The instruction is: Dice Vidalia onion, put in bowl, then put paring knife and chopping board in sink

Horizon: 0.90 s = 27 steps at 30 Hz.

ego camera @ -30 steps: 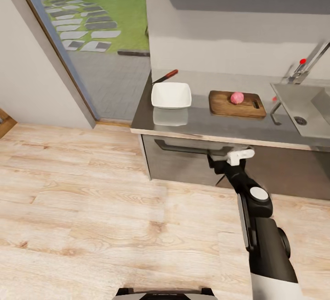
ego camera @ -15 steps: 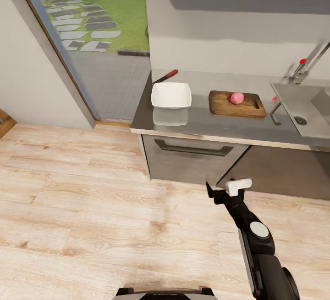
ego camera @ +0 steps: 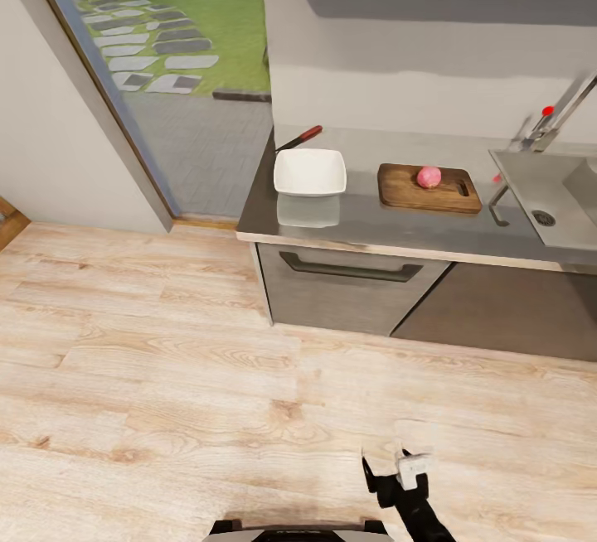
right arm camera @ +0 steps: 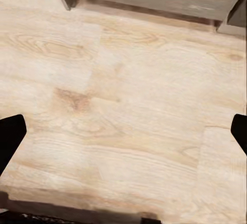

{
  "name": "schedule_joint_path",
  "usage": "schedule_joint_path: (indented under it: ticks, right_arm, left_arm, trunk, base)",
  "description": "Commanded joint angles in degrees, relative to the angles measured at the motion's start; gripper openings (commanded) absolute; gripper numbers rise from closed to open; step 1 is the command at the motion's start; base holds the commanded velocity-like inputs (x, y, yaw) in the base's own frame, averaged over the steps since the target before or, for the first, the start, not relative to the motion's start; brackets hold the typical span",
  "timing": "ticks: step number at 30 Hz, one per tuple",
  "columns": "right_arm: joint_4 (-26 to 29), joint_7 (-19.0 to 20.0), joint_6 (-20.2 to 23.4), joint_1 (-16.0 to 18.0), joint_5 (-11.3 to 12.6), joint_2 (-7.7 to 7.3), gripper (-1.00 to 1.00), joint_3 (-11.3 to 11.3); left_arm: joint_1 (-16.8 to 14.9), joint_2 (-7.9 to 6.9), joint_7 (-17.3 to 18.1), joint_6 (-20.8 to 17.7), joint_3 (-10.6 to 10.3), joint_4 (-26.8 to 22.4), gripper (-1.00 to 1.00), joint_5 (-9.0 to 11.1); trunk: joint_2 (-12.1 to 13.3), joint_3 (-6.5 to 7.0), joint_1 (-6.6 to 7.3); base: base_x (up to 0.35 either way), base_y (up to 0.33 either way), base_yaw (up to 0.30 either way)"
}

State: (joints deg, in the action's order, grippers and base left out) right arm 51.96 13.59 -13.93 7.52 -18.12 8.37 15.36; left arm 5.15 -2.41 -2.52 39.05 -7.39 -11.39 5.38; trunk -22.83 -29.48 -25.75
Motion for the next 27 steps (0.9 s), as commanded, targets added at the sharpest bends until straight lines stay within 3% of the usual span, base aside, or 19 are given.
schedule_joint_path:
  ticks: [1,5,8,15,27]
  right_arm:
    - [-1.2,0.3,-0.4,0.0,-0.3,0.06,1.0,0.8]
    - [-7.4,-0.4,-4.2,0.0,0.9,-0.11,1.0,7.3]
    - [-11.1,-0.5,-6.9,0.0,1.1,-0.18,1.0,10.2]
    - [-16.9,-0.6,-11.3,0.0,1.1,-0.91,1.0,11.7]
    - [-17.5,-0.7,-11.7,0.0,1.1,-0.98,1.0,11.7]
  left_arm:
    - [0.0,-0.13,-0.2,0.1,-0.5,-0.1,1.0,0.5]
    - [0.0,-0.43,-0.2,0.2,-0.5,-0.1,1.0,0.6]
    - [0.0,-0.47,-0.2,0.2,-0.5,0.0,1.0,0.7]
    - [0.0,-0.4,-0.2,0.2,-0.5,0.1,1.0,0.6]
    - [0.0,-0.48,-0.2,0.2,-0.5,0.0,1.0,0.6]
  trunk:
    - [-0.1,-0.06,-0.03]
    - [-0.1,0.02,-0.03]
    - [-0.1,0.23,-0.03]
    - [-0.1,0.83,-0.03]
    - [-0.1,1.91,-0.03]
  base:
    - [0.0,0.0,0.0]
    - [0.0,0.0,0.0]
    - [0.0,0.0,0.0]
    - [0.0,0.0,0.0]
    - [0.0,0.0,0.0]
